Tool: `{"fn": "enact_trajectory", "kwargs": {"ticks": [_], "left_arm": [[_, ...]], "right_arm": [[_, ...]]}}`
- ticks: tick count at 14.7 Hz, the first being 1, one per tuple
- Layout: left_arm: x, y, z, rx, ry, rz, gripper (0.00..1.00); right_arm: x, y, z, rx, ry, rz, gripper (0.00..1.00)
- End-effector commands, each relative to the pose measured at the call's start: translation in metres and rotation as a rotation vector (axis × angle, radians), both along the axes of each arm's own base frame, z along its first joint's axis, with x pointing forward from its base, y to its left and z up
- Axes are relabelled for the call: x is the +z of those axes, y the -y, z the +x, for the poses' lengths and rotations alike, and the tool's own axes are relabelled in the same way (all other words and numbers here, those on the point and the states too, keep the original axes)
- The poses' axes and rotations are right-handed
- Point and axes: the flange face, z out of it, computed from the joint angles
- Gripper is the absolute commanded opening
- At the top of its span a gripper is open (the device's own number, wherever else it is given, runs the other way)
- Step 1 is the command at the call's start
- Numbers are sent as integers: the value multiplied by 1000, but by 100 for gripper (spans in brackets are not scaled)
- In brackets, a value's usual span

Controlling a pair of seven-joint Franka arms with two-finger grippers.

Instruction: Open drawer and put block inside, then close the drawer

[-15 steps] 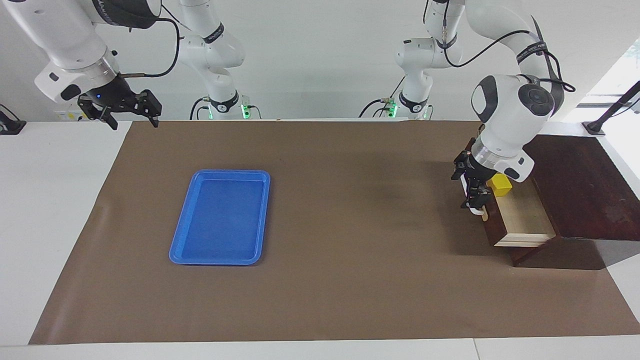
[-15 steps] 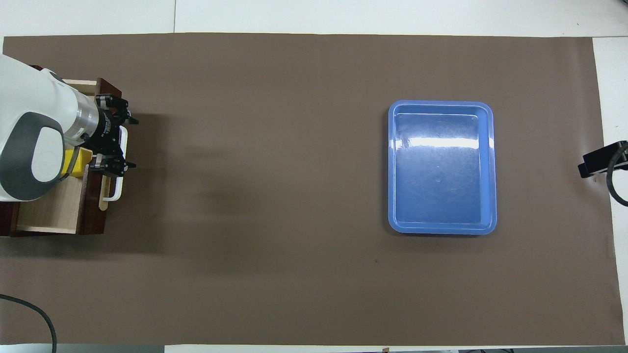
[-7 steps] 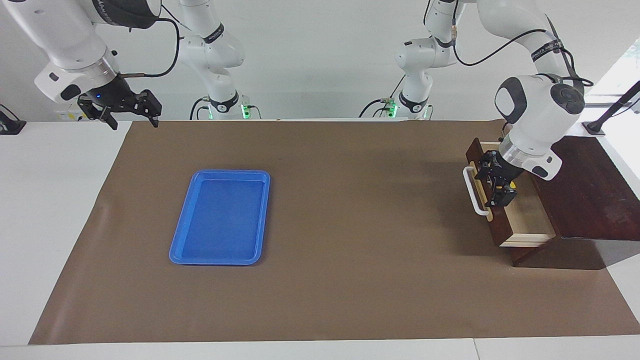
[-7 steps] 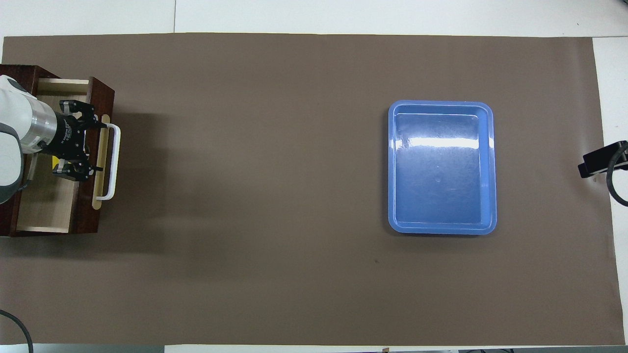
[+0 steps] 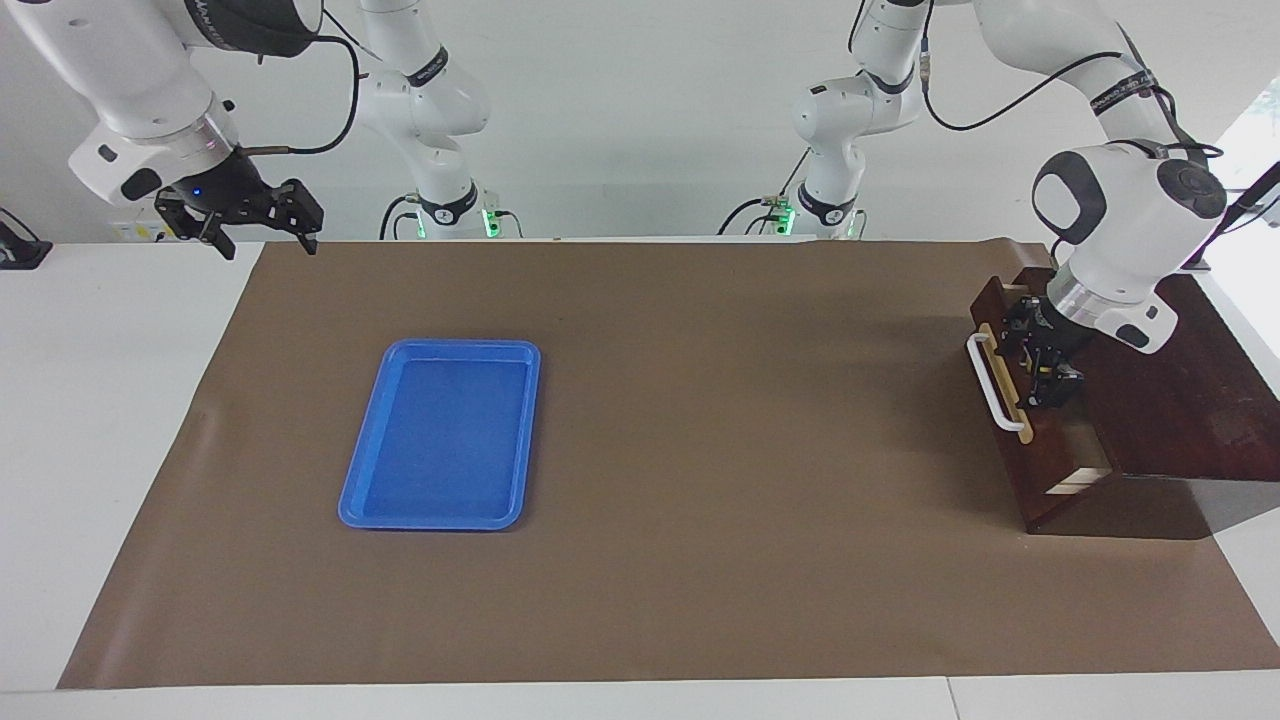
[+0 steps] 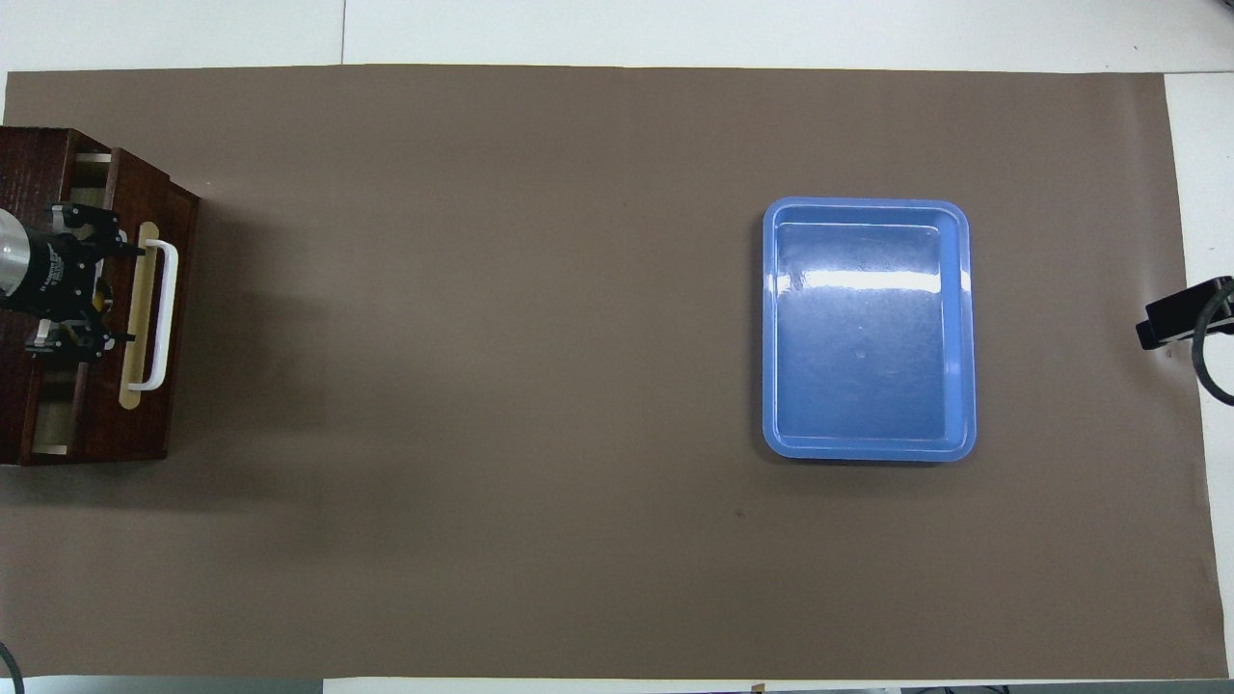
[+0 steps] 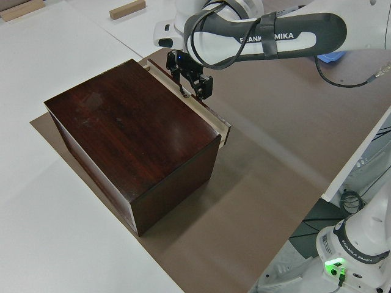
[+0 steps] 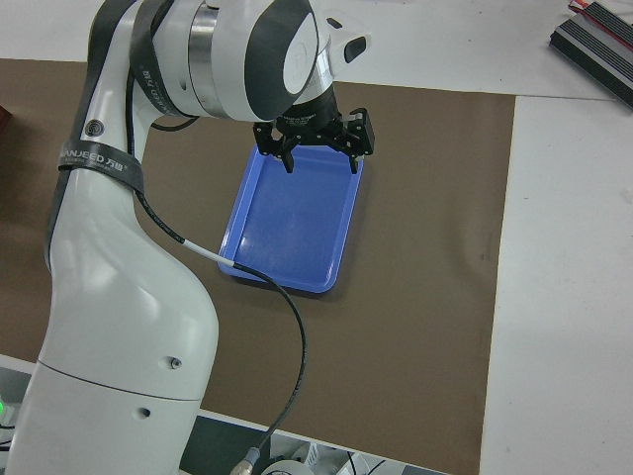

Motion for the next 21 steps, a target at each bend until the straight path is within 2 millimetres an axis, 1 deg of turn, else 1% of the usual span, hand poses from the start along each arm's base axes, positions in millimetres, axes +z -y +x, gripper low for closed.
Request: {"fn": "enact_trajectory", "kwargs": {"ticks": [1,5,6,7,8,9,10,11,13,14,15,16,17,18,20,21], "left_arm": [[6,-30,-9,-25,16,26,100],[9,-59,-13,-22,24,30,100],[9,-60,-13,-22,25,30,100],[12,-57,-11,-22,30,31,100],[16,-50,-8,-25,34,31,100],[21,-39,-6,-22,36,30,100],[24,-14,-4,-25,32,27,100],[31,1,-5,-31,27,26,100],[62,29,-9,-81,86,35,100],[85,34,-8,-95,122,37,100],[102,36,-6,-100,141,36,100],[111,49,-4,-139,129,36,100],[126,58,-4,-213,127,38,100],[129,64,-8,-316,102,48,100],[129,75,-17,-584,45,55,100],[128,75,-19,-693,27,62,100]], "right_arm": [[4,4,-1,13,-2,1,100],[4,5,-1,13,-2,1,100],[4,5,-1,13,-2,1,100],[4,4,-1,15,-2,1,100],[4,4,-1,15,-2,1,100],[4,4,-1,15,-2,1,100],[4,4,-1,15,-1,1,100],[4,5,-1,12,-1,1,100],[4,5,-1,13,-1,1,100],[4,5,-1,13,-1,1,100],[4,5,0,15,1,-1,100],[4,5,0,37,1,2,100],[4,6,-1,78,-3,9,100],[5,6,-1,98,0,11,100],[7,5,-1,105,10,12,100],[6,6,0,100,9,10,100]]}}
